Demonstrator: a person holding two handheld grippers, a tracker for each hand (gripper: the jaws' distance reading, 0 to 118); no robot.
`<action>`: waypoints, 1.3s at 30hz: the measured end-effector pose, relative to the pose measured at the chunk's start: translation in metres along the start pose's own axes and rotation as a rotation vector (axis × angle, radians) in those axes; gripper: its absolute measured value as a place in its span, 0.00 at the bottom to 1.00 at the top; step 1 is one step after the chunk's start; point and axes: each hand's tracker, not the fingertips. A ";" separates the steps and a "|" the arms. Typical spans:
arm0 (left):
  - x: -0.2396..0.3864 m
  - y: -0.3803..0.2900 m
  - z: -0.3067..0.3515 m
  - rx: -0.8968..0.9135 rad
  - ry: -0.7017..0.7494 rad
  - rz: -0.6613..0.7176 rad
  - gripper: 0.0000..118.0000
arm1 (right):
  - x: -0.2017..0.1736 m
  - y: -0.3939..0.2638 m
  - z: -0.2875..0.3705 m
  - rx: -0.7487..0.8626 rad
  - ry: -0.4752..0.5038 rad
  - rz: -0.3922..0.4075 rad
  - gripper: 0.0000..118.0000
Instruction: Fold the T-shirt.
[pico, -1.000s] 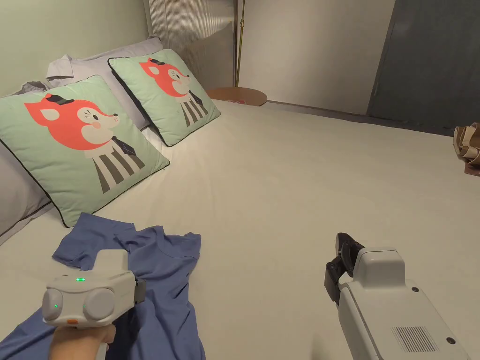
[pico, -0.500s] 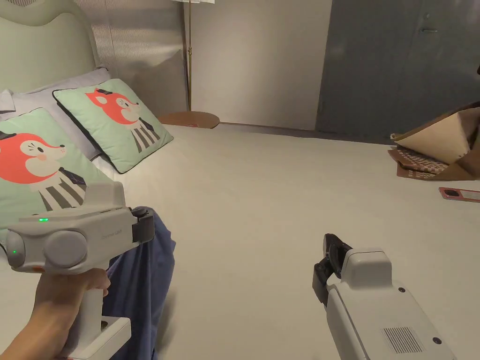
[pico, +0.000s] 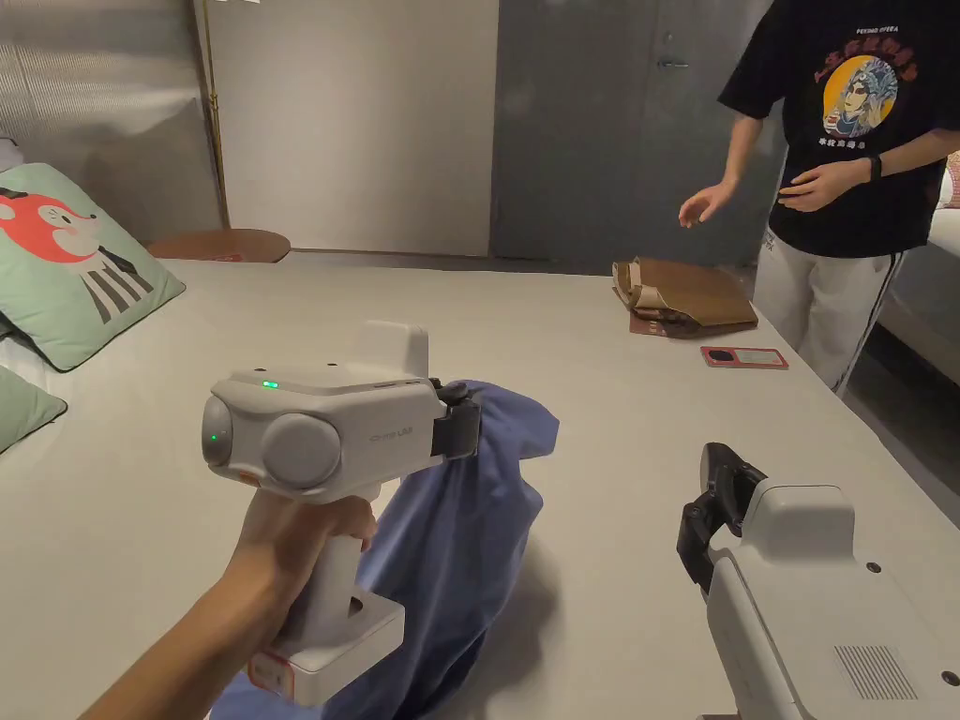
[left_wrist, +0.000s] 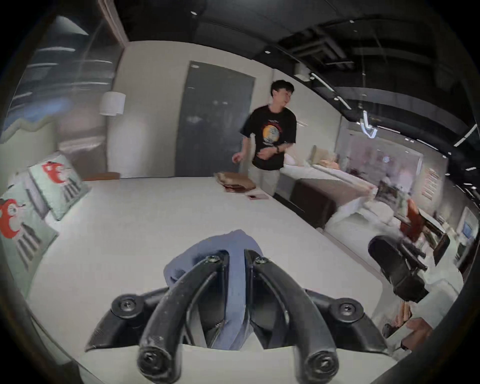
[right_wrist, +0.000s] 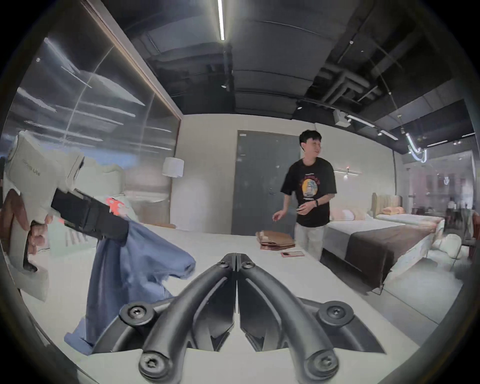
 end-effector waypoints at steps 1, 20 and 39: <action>0.006 -0.007 -0.007 -0.016 -0.018 0.002 0.05 | 0.006 -0.001 0.002 -0.003 -0.016 0.003 0.00; 0.005 -0.210 -0.114 -0.484 0.069 0.001 0.10 | 0.027 -0.043 0.004 -0.108 -0.061 -0.012 0.01; -0.032 -0.093 0.054 0.311 0.455 -0.126 0.91 | 0.003 -0.010 0.013 -0.029 -0.032 -0.031 0.01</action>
